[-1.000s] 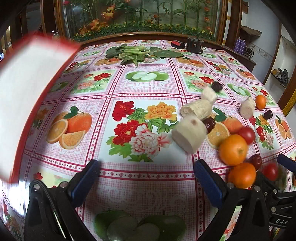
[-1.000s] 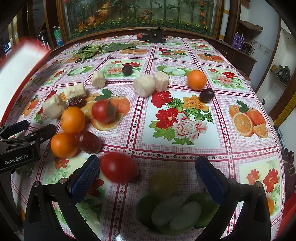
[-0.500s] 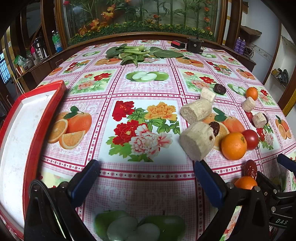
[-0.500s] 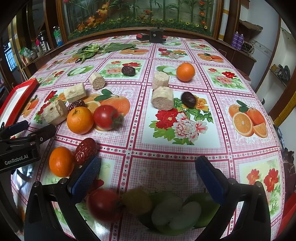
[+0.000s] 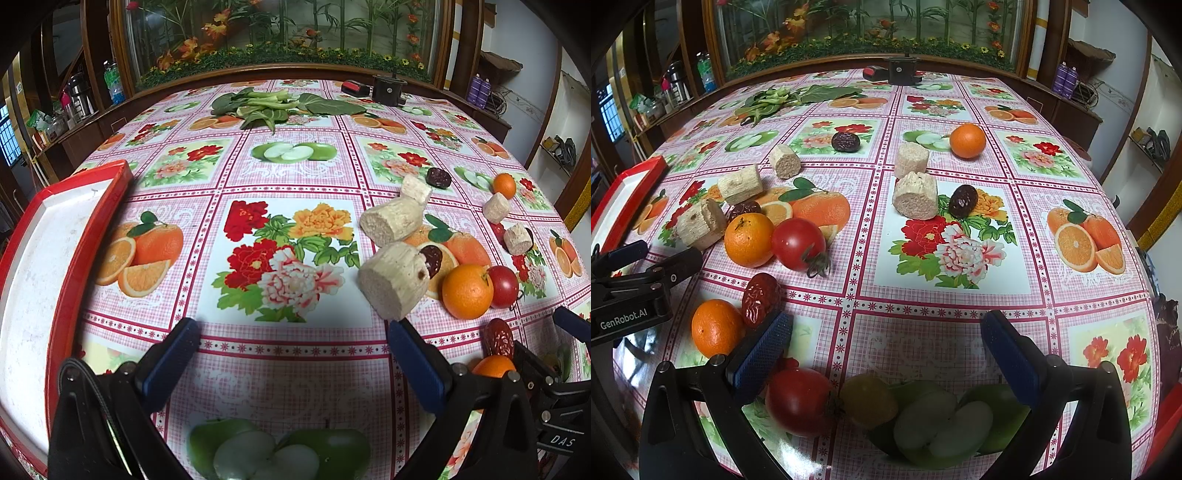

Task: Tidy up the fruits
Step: 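Move the left gripper to the orange on the tablecloth and close on it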

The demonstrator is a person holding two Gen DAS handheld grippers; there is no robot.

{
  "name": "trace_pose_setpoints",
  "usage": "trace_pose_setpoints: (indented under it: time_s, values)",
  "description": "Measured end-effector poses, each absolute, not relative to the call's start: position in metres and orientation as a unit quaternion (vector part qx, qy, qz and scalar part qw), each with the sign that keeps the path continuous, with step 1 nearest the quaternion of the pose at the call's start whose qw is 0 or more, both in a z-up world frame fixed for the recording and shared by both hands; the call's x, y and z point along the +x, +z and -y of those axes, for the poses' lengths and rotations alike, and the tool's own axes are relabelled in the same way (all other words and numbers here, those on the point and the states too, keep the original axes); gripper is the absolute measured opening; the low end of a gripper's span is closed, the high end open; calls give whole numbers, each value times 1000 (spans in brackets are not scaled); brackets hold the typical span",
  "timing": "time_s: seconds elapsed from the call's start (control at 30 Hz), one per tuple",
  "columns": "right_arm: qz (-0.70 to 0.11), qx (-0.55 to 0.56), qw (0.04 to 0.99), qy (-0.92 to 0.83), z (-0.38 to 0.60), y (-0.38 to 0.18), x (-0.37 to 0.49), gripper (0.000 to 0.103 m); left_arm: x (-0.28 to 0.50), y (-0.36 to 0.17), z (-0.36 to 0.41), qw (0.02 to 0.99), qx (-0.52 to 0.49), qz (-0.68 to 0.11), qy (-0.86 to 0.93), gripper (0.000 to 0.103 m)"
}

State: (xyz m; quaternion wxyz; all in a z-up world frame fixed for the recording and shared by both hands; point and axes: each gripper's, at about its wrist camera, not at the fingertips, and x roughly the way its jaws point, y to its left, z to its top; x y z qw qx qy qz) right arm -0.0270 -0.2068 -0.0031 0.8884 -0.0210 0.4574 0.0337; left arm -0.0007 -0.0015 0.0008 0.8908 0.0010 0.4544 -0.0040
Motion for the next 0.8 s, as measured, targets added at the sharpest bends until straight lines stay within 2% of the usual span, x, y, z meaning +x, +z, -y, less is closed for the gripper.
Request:
trace_pose_setpoints:
  time_s: [0.17, 0.37, 0.6, 0.8]
  values:
    - [-489, -14, 872, 14, 205, -1, -26, 103, -1, 1, 1, 891, 1, -455, -4, 103]
    - [-484, -8, 875, 7, 206, -2, -31, 103, 0, 1, 1, 890, 1, -456, -4, 103]
    - [-545, -12, 838, 7, 203, 1, -23, 103, -3, 2, -2, 883, 17, -468, -34, 103]
    - [-535, -26, 843, 46, 198, 12, -53, 103, -23, 5, -8, 883, 45, -466, -29, 103]
